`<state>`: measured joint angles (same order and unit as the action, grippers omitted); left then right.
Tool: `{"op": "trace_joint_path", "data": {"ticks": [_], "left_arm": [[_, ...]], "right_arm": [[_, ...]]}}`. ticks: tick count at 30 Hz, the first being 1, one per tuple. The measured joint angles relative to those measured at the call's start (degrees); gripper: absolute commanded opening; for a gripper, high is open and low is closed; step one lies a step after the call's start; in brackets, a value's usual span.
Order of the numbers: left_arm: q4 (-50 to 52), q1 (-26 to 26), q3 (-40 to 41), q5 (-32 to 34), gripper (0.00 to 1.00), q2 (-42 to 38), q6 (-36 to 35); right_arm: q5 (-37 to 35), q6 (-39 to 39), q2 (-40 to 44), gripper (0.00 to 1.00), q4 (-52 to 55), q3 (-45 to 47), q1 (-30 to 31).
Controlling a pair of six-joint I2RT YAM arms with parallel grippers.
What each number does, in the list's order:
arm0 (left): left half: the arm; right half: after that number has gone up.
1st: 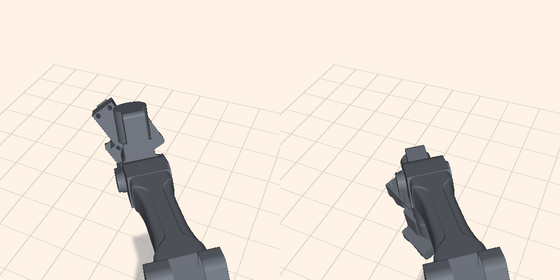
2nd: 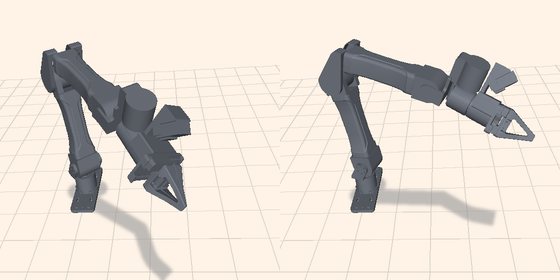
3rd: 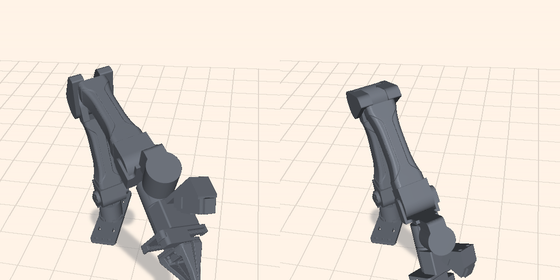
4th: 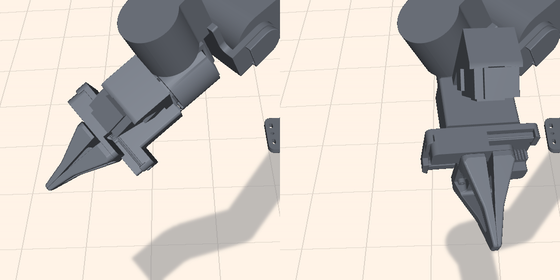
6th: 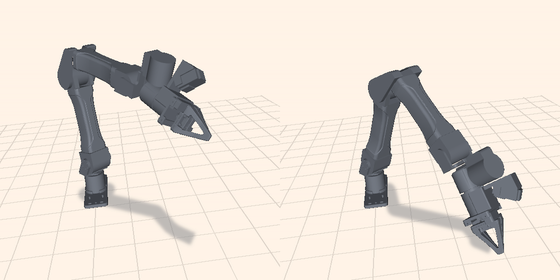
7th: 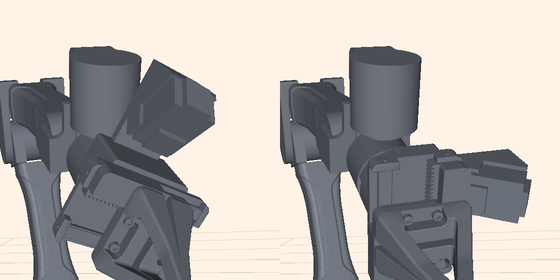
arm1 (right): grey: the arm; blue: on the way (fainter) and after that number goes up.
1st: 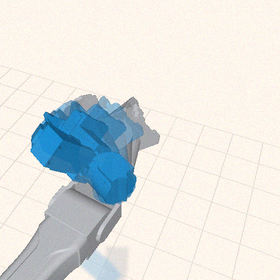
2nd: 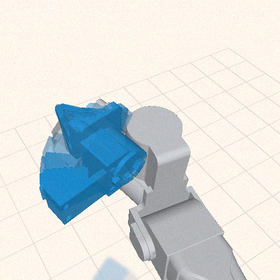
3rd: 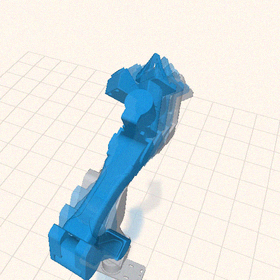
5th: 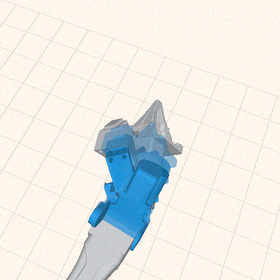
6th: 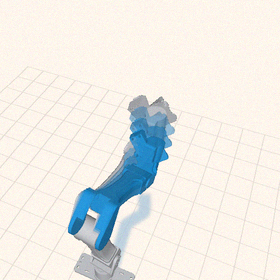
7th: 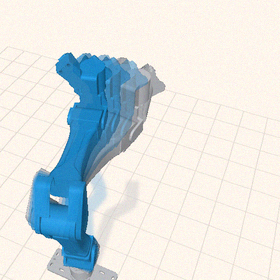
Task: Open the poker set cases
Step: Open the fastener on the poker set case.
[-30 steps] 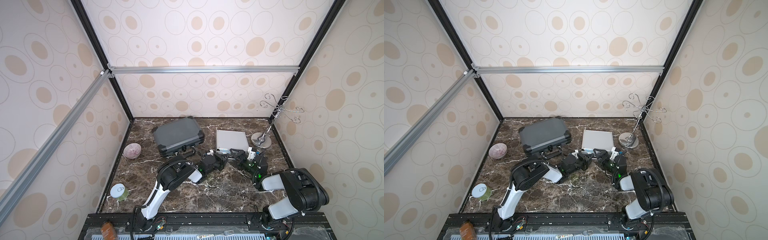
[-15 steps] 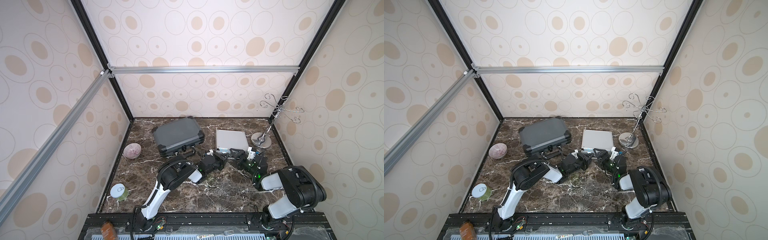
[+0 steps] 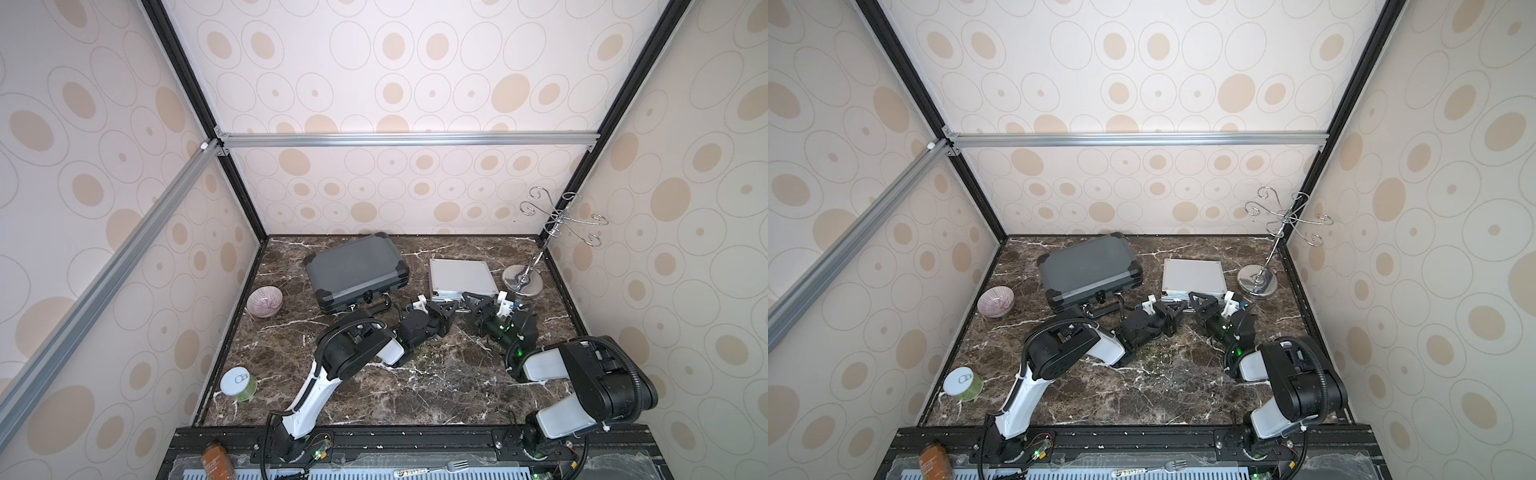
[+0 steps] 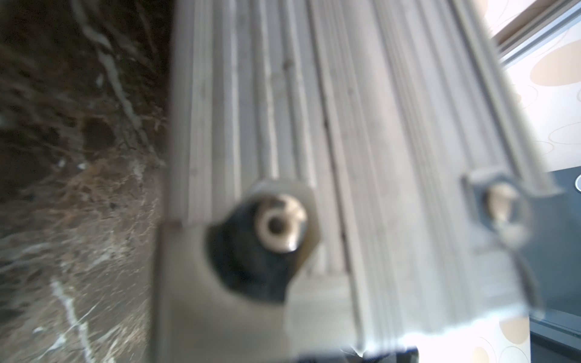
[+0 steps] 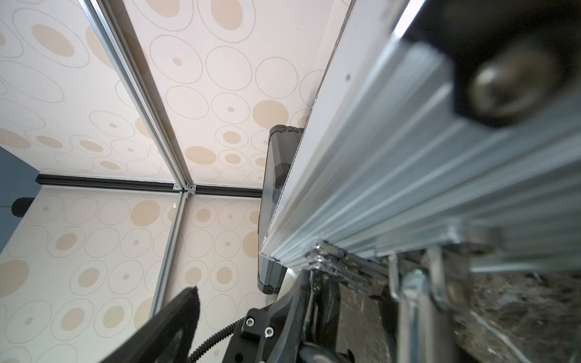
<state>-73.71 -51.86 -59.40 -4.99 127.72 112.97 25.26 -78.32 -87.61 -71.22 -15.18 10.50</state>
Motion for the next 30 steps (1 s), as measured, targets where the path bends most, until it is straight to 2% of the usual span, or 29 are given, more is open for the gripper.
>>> {"op": "trace_joint_path", "data": {"ticks": [18, 30], "left_arm": [[-2.1, 0.1, 0.0, 0.2, 0.0, 0.3, 0.4], [-3.0, 0.0, 0.0, 0.0, 0.0, 1.3, 1.3]], "right_arm": [[-1.1, -2.0, 4.8, 0.92, 1.8, 0.8, 0.4], [-2.2, -3.7, 5.0, 0.92, 1.8, 1.0, 0.4]]}}
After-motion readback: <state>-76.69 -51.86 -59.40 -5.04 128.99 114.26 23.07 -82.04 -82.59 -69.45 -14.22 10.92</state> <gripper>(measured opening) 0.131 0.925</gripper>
